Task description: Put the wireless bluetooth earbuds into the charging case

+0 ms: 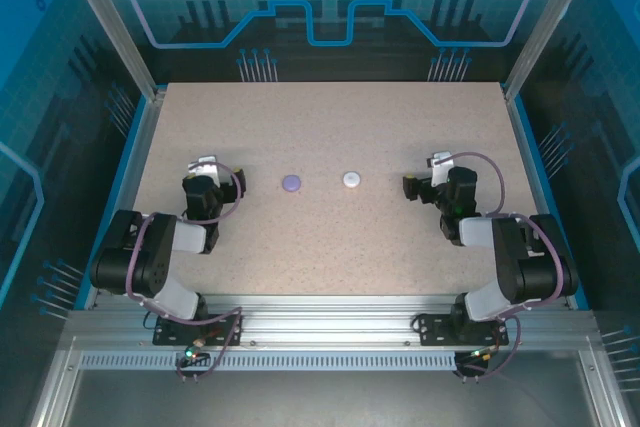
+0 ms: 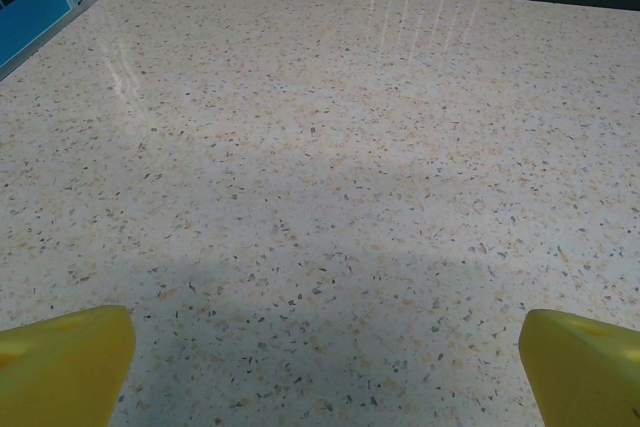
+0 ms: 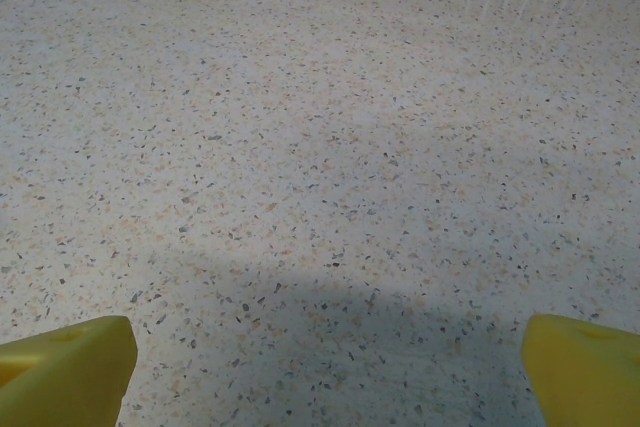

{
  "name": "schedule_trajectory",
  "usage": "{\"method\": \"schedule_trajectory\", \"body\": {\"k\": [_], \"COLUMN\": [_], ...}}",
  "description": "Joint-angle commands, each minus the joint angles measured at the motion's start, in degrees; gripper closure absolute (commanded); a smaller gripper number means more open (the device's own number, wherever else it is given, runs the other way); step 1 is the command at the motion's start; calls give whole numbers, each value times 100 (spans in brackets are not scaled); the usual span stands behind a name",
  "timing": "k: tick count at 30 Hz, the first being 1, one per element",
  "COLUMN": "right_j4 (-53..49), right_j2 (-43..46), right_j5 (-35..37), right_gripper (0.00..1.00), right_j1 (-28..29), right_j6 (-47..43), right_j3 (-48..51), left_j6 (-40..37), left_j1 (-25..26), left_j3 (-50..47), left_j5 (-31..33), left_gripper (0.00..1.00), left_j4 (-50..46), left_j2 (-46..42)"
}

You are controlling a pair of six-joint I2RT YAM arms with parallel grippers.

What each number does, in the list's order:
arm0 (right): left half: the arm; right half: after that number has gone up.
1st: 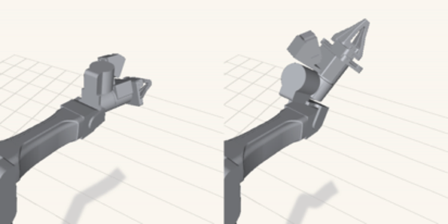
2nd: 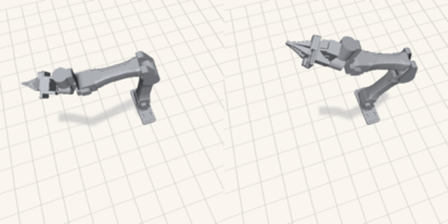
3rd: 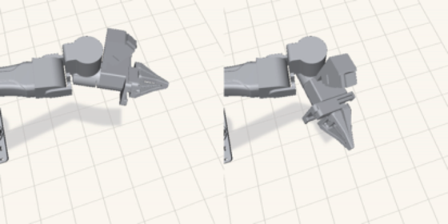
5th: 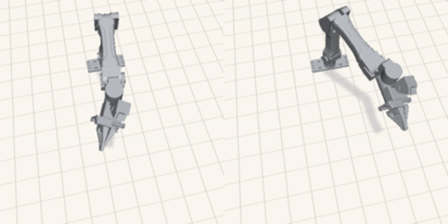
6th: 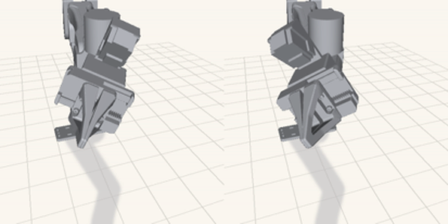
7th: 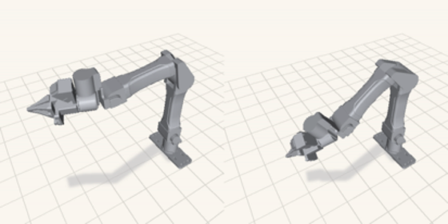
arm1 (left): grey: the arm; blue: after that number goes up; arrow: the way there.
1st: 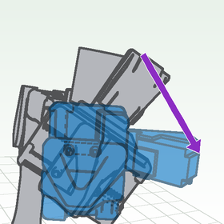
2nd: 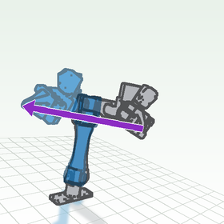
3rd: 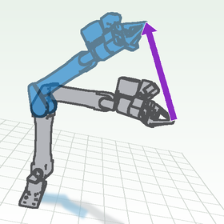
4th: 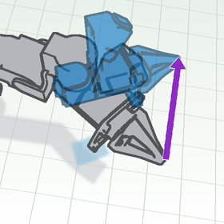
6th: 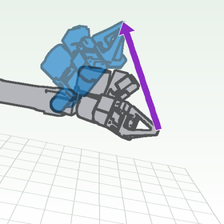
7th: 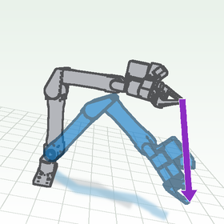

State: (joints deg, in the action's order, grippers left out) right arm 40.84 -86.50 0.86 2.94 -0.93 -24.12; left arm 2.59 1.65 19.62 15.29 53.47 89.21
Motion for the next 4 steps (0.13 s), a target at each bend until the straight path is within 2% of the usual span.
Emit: {"method": "schedule_trajectory", "body": {"k": [1, 4], "right_j4": [170, 179], "right_j2": [19, 28], "right_j5": [-86, -95], "right_gripper": [0, 0], "right_j1": [-56, -63], "right_j6": [37, 41], "right_j3": [-103, -97], "left_j6": [-35, -48], "left_j1": [-38, -33], "left_j3": [87, 70], "left_j5": [-105, -96], "left_gripper": [1, 1], "left_j4": [217, 234], "left_j2": [-34, -35]}}
